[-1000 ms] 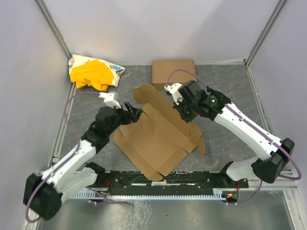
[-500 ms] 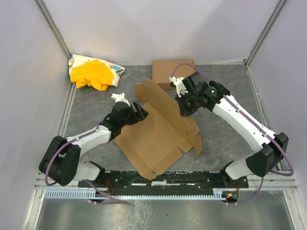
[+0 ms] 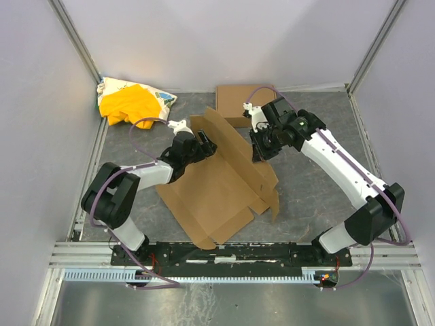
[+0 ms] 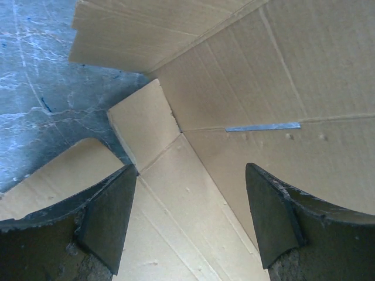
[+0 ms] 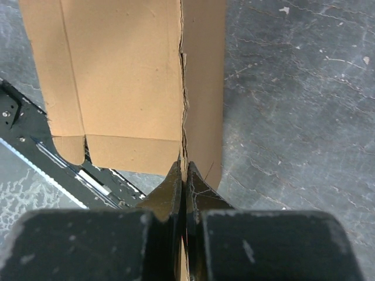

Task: Fold the paper box

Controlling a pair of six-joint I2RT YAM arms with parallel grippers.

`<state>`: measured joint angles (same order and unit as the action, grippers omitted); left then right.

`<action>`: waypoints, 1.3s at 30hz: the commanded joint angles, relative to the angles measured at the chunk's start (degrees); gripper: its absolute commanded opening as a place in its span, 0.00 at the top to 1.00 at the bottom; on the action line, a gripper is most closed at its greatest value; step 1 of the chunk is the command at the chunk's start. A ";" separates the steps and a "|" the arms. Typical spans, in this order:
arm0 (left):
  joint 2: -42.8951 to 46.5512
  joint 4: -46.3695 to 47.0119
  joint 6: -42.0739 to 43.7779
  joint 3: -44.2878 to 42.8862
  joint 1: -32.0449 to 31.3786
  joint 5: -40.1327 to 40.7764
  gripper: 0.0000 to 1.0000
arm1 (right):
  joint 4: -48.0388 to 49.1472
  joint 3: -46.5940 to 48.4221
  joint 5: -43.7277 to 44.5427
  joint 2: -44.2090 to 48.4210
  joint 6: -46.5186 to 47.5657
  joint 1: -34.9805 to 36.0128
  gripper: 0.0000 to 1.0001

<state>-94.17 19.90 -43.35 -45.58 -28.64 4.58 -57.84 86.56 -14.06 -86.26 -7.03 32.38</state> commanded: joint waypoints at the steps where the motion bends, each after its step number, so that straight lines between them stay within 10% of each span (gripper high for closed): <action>1: -1.28 5.92 2.67 -0.31 0.63 4.36 0.18 | 1.77 1.60 -1.73 -1.75 -0.98 -0.25 0.96; 21: -10.69 31.36 -23.47 8.98 4.15 2.98 0.25 | 1.40 0.77 -5.49 -4.26 -1.23 -1.90 0.96; 39: -19.93 44.76 -24.64 8.08 4.40 7.12 0.32 | 0.41 1.22 -6.74 -6.20 -1.06 -3.51 0.96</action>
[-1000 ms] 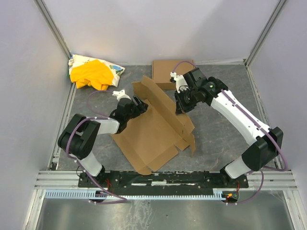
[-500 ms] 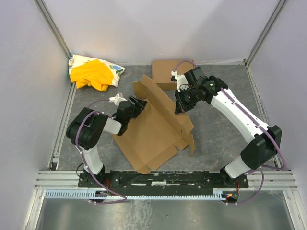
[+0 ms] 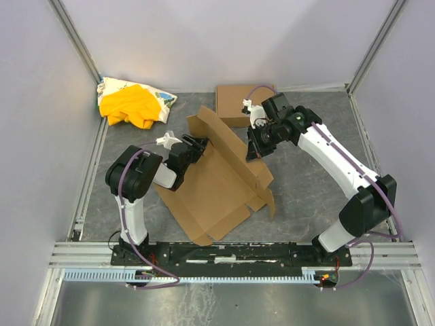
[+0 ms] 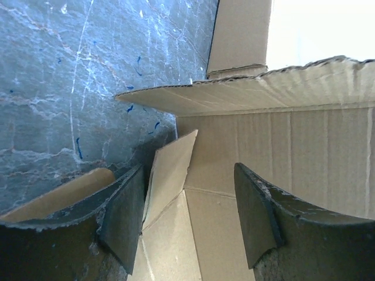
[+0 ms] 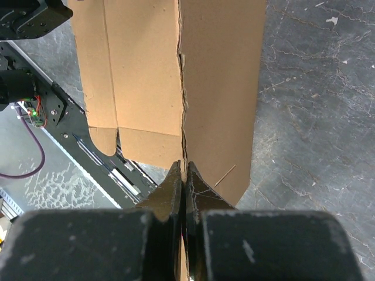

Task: Fold the paper box

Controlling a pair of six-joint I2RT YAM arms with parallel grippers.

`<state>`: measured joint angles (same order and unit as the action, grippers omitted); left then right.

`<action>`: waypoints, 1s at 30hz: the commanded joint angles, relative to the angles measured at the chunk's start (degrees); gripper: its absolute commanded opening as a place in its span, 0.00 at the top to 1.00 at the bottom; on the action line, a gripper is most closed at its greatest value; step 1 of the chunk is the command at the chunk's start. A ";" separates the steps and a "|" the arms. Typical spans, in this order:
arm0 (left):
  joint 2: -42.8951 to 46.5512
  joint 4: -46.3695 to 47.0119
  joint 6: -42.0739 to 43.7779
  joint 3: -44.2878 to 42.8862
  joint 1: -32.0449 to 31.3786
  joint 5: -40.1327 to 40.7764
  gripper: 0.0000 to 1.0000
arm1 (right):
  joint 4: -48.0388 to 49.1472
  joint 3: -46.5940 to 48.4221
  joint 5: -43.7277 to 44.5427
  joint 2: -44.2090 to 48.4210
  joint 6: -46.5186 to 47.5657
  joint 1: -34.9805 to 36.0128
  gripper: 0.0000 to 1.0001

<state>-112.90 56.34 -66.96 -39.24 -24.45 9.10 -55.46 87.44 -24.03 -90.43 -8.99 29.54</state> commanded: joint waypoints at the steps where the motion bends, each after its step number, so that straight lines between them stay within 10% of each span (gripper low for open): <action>1: -1.25 10.47 -0.31 2.73 0.21 2.67 0.34 | -2.01 0.44 3.28 -2.16 0.84 -0.73 0.96; 16: 2.07 20.50 8.05 8.09 -1.35 -6.31 0.46 | -2.41 1.89 3.20 -3.35 0.64 -1.37 0.96; 30: 4.96 6.01 10.73 9.57 -3.53 -12.32 0.51 | -2.83 2.34 5.37 -3.65 0.69 -1.39 0.96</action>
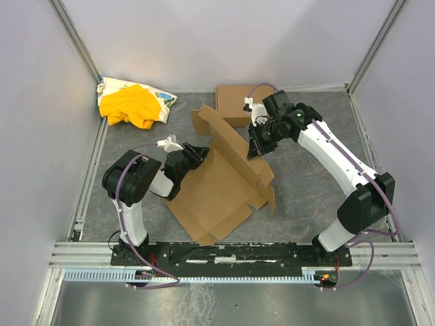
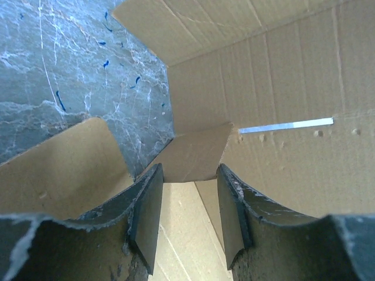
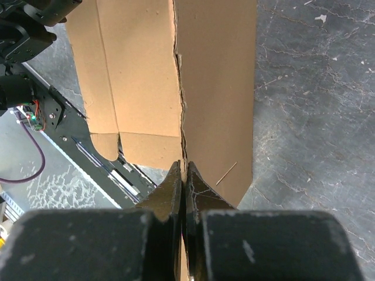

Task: Fold the paper box

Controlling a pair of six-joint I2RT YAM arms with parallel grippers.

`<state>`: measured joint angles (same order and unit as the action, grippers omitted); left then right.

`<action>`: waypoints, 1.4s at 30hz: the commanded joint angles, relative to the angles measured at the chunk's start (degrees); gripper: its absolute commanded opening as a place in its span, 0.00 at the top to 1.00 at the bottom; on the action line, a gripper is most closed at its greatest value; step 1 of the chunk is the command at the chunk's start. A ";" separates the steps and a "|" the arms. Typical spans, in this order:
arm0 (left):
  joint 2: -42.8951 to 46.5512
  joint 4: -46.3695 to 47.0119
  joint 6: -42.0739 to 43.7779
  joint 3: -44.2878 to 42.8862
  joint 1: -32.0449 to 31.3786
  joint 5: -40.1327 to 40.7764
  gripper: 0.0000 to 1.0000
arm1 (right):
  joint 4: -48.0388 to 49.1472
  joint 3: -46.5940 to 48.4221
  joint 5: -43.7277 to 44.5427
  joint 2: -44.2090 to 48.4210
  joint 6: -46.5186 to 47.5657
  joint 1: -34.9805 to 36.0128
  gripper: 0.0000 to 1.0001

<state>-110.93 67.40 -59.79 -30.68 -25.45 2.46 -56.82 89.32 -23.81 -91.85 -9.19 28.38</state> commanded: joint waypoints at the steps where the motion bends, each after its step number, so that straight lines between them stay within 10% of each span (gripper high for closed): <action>1: 3.27 -6.11 3.73 1.16 -2.72 -5.26 0.52 | -1.45 0.57 5.62 -2.23 0.78 -0.21 0.96; 42: 19.87 -32.65 19.31 -0.79 -5.07 -3.15 0.46 | -4.63 7.74 14.81 -4.65 0.36 -0.30 0.97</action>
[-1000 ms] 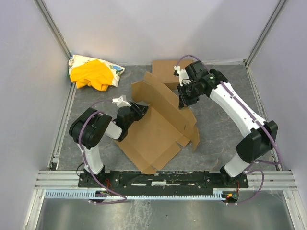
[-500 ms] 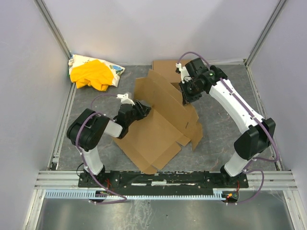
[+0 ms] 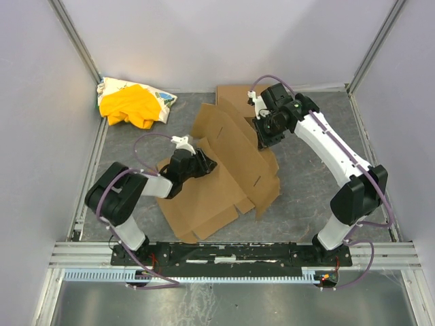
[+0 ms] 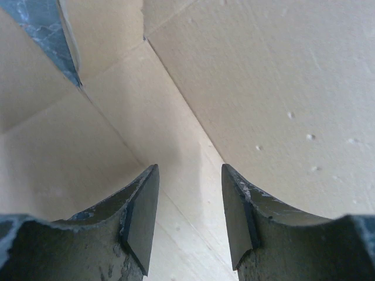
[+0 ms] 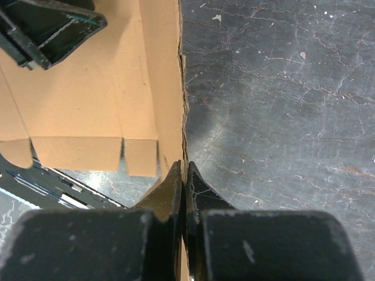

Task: Fold the paper box

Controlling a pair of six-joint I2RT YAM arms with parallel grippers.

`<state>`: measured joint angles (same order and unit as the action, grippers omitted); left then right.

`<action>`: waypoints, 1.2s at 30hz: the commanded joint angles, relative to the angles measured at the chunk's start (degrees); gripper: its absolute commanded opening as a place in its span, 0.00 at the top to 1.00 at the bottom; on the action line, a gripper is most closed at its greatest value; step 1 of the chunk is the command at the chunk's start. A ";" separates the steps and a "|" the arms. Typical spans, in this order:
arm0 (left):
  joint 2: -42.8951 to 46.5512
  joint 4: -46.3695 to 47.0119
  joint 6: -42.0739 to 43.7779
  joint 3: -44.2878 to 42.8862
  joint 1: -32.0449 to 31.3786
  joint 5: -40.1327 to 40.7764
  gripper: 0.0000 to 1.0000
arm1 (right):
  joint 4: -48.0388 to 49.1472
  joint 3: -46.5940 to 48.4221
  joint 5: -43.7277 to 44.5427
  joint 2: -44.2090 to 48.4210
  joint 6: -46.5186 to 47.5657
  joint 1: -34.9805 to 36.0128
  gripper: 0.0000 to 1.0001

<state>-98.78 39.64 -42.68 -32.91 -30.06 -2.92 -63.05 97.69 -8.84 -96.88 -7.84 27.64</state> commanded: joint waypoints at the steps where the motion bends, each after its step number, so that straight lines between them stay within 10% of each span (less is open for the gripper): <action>1: 10.62 -6.13 2.37 1.68 -0.50 2.78 0.45 | 1.65 -0.78 -0.01 0.51 -0.96 0.44 0.97; 17: 49.81 -18.89 5.07 11.18 -0.62 14.38 0.40 | 2.40 -3.57 13.36 5.67 5.38 0.68 0.98; 28: 41.66 -22.22 20.33 -4.27 -0.65 20.51 0.29 | 21.44 -23.80 5.03 27.76 28.03 1.42 0.98; 36: 37.79 -19.56 32.82 -12.57 -0.64 11.91 0.25 | 15.07 -19.05 2.02 25.26 34.52 1.38 0.98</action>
<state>-60.93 17.30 -20.62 -41.28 -30.48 12.82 -49.50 75.31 -4.99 -68.77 21.08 28.88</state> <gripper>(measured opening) 0.746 0.037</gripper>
